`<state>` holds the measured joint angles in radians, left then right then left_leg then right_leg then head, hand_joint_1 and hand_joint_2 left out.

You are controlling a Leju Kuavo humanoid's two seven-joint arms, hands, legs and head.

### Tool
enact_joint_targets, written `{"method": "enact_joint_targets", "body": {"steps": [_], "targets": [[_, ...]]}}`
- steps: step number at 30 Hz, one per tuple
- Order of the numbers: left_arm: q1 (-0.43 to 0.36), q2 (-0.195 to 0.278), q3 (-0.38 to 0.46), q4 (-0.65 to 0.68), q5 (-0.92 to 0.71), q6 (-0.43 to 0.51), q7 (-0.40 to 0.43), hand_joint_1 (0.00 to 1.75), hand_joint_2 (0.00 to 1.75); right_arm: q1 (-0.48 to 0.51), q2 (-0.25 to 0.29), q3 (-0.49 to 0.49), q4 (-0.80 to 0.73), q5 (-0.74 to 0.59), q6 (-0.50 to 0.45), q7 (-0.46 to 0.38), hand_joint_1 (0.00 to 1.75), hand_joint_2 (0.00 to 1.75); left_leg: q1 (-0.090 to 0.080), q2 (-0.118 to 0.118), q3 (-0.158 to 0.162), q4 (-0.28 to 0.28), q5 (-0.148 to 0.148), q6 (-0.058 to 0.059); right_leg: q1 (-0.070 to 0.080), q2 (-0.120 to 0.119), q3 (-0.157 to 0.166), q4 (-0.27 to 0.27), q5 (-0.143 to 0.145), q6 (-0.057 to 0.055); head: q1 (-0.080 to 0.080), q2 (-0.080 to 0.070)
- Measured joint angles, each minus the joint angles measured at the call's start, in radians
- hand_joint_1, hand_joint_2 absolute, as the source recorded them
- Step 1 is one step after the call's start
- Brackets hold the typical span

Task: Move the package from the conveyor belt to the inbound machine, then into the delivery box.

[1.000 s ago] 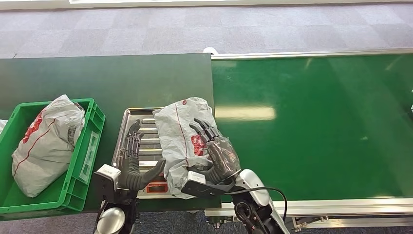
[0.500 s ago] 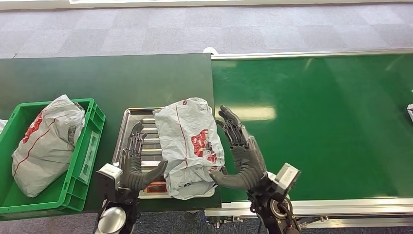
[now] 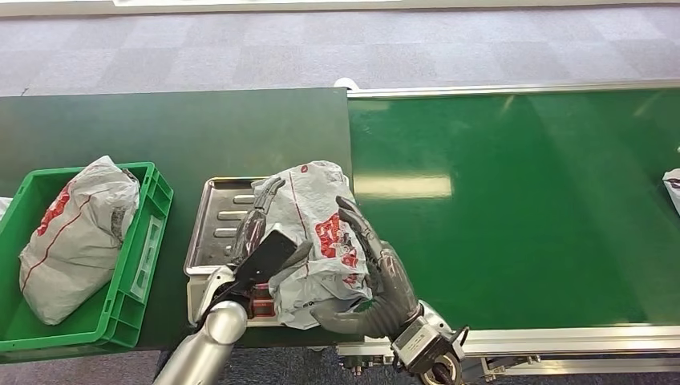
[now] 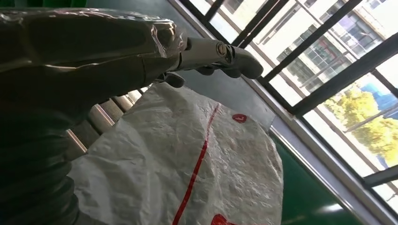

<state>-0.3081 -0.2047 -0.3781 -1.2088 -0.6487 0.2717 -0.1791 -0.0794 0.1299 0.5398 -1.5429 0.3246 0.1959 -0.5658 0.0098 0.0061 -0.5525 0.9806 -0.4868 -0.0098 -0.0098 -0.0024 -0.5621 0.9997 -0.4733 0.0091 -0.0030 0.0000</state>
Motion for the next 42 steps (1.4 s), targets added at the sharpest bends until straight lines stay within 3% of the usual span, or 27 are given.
{"method": "enact_joint_targets", "body": {"steps": [7, 11, 15, 16, 31, 37, 42], "targets": [[-0.119, -0.029, -0.008, 0.190, -0.186, 0.075, 0.144, 0.00, 1.75, -0.020, 0.015, 0.069, 0.003, 0.040, -0.021, 0.017, 0.00, 1.75, 0.000, 0.000, 0.000, 0.000, 0.000, 0.000, 0.000, 0.000, 0.000, 0.000, 0.000, 0.000, 0.000, 0.000], [-0.167, -0.041, -0.016, 0.285, -0.277, 0.030, 0.207, 0.01, 1.75, -0.039, 0.018, 0.091, 0.012, 0.045, -0.030, 0.022, 0.00, 1.75, 0.000, 0.000, 0.000, 0.000, 0.000, 0.000, 0.000, 0.000, 0.000, 0.000, 0.000, 0.000, 0.000, 0.000], [-0.212, -0.053, -0.022, 0.361, -0.318, -0.018, 0.232, 1.53, 1.75, -0.055, 0.020, 0.100, 0.025, 0.039, -0.033, 0.024, 0.00, 1.75, 0.000, -0.001, 0.002, 0.000, 0.000, 0.000, 0.000, -0.002, 0.004, 0.000, 0.000, 0.000, 0.000, 0.000], [-0.218, -0.055, -0.023, 0.375, -0.323, -0.024, 0.234, 1.61, 1.75, -0.057, 0.020, 0.101, 0.028, 0.036, -0.033, 0.024, 0.00, 1.75, 0.000, -0.001, 0.003, 0.000, 0.000, 0.000, 0.000, -0.002, 0.005, 0.000, 0.000, 0.000, 0.000, 0.000], [-0.252, -0.060, -0.015, 0.441, -0.308, -0.046, 0.189, 1.75, 1.75, -0.063, 0.019, 0.104, 0.061, 0.030, -0.056, 0.019, 0.00, 1.75, 0.000, -0.001, 0.007, 0.000, 0.000, 0.000, 0.000, -0.002, 0.009, 0.000, 0.000, 0.000, 0.000, 0.000], [-0.216, -0.058, 0.003, 0.395, -0.223, -0.019, 0.074, 1.74, 1.75, -0.061, 0.015, 0.102, 0.061, 0.036, -0.067, 0.021, 0.00, 1.75, 0.000, -0.001, 0.005, 0.000, 0.000, 0.000, 0.000, -0.002, 0.006, 0.000, 0.000, 0.000, 0.000, 0.000], [-0.150, -0.050, 0.013, 0.268, -0.101, -0.001, -0.007, 1.75, 1.75, -0.060, 0.012, 0.101, 0.061, 0.049, -0.083, 0.026, 0.00, 1.75, 0.000, -0.001, 0.002, 0.000, 0.000, 0.000, 0.000, -0.002, 0.003, 0.000, 0.000, 0.000, 0.000, 0.000]]}}
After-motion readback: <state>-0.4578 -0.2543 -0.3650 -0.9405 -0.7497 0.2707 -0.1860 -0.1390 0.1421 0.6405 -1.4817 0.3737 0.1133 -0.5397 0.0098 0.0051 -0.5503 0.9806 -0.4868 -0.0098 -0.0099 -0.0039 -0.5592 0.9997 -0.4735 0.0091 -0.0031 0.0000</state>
